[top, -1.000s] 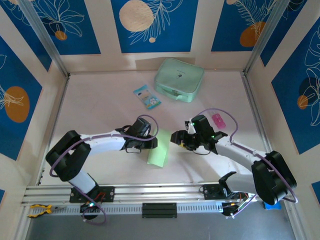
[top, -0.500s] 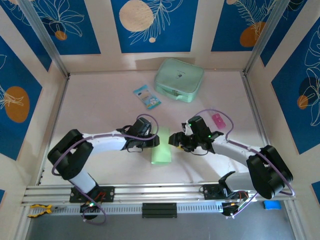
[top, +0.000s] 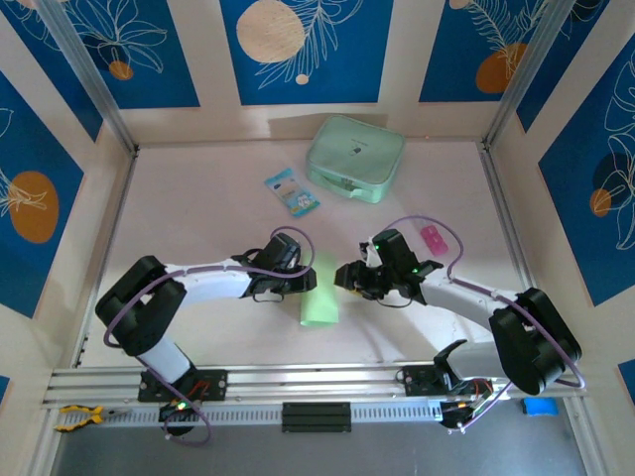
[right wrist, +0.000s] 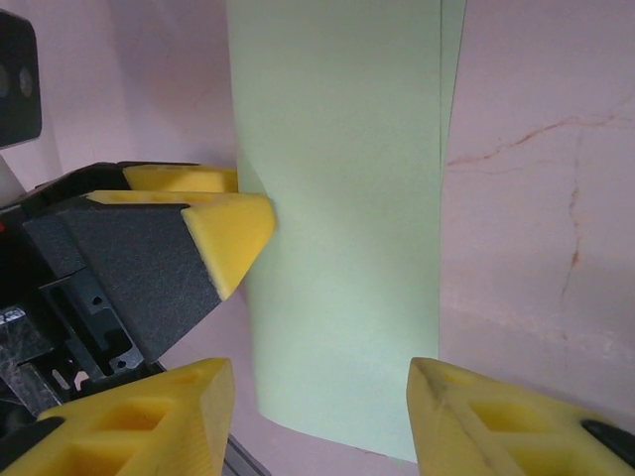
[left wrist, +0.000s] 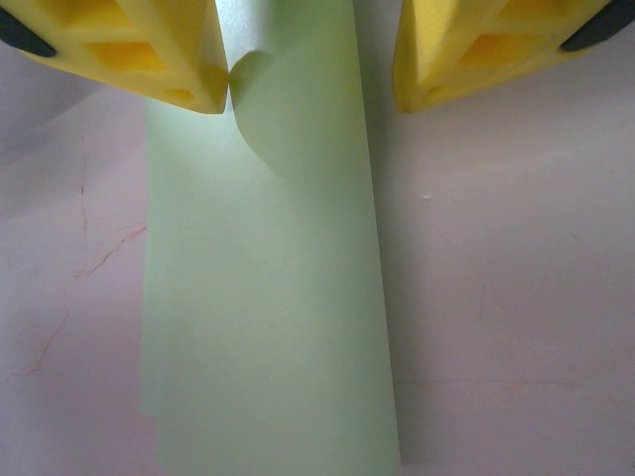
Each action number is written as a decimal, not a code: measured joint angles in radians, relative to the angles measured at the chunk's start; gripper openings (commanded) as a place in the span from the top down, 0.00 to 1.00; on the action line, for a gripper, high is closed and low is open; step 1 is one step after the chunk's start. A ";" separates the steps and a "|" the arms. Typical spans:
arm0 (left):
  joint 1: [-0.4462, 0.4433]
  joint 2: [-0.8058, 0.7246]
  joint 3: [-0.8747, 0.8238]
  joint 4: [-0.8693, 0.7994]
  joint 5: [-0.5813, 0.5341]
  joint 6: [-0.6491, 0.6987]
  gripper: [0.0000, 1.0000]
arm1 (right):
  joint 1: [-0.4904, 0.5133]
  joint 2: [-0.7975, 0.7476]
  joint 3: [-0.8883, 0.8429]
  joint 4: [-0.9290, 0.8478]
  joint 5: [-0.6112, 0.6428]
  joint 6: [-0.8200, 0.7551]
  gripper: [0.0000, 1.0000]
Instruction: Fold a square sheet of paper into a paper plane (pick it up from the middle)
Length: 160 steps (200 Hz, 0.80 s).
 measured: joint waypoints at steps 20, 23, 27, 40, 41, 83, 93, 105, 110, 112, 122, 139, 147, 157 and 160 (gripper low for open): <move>0.000 0.006 0.000 -0.001 0.000 0.002 0.52 | 0.014 0.003 0.006 -0.002 0.003 0.001 0.55; 0.000 0.007 0.000 -0.001 0.000 0.002 0.52 | 0.017 0.006 0.010 -0.002 0.005 0.002 0.56; 0.000 0.007 0.000 -0.001 0.000 0.002 0.53 | 0.020 0.009 0.013 -0.002 0.006 0.002 0.57; 0.000 0.007 0.000 -0.001 0.000 0.002 0.53 | 0.029 0.023 0.024 0.000 0.009 0.002 0.59; 0.000 0.007 0.000 -0.001 0.000 0.002 0.53 | 0.030 0.026 0.026 0.002 0.010 0.002 0.59; 0.002 0.007 -0.001 -0.002 0.000 0.011 0.56 | 0.048 0.082 0.036 0.012 0.024 0.003 0.59; 0.003 0.007 -0.001 -0.007 0.000 0.026 0.56 | 0.051 0.088 0.039 0.012 0.033 0.002 0.57; 0.005 0.007 0.001 -0.022 0.001 0.050 0.57 | 0.053 0.089 0.043 0.005 0.049 0.008 0.56; 0.006 0.007 0.002 -0.029 0.000 0.057 0.57 | 0.053 0.089 0.045 0.002 0.057 0.010 0.56; 0.007 0.007 0.003 -0.032 0.001 0.061 0.57 | 0.053 0.089 0.045 0.001 0.061 0.012 0.56; 0.010 0.007 0.006 -0.042 0.001 0.082 0.57 | 0.052 0.089 0.045 -0.003 0.076 0.016 0.58; 0.015 0.008 0.013 -0.061 0.002 0.108 0.57 | 0.050 0.089 0.045 0.004 0.075 0.024 0.64; 0.017 0.009 0.015 -0.066 0.005 0.114 0.57 | 0.049 0.089 0.045 0.014 0.070 0.031 0.69; 0.019 0.010 0.018 -0.072 0.006 0.121 0.57 | 0.050 0.094 0.046 0.029 0.058 0.026 0.72; 0.020 0.011 0.019 -0.074 0.007 0.122 0.57 | 0.051 0.098 0.047 0.032 0.054 0.032 0.74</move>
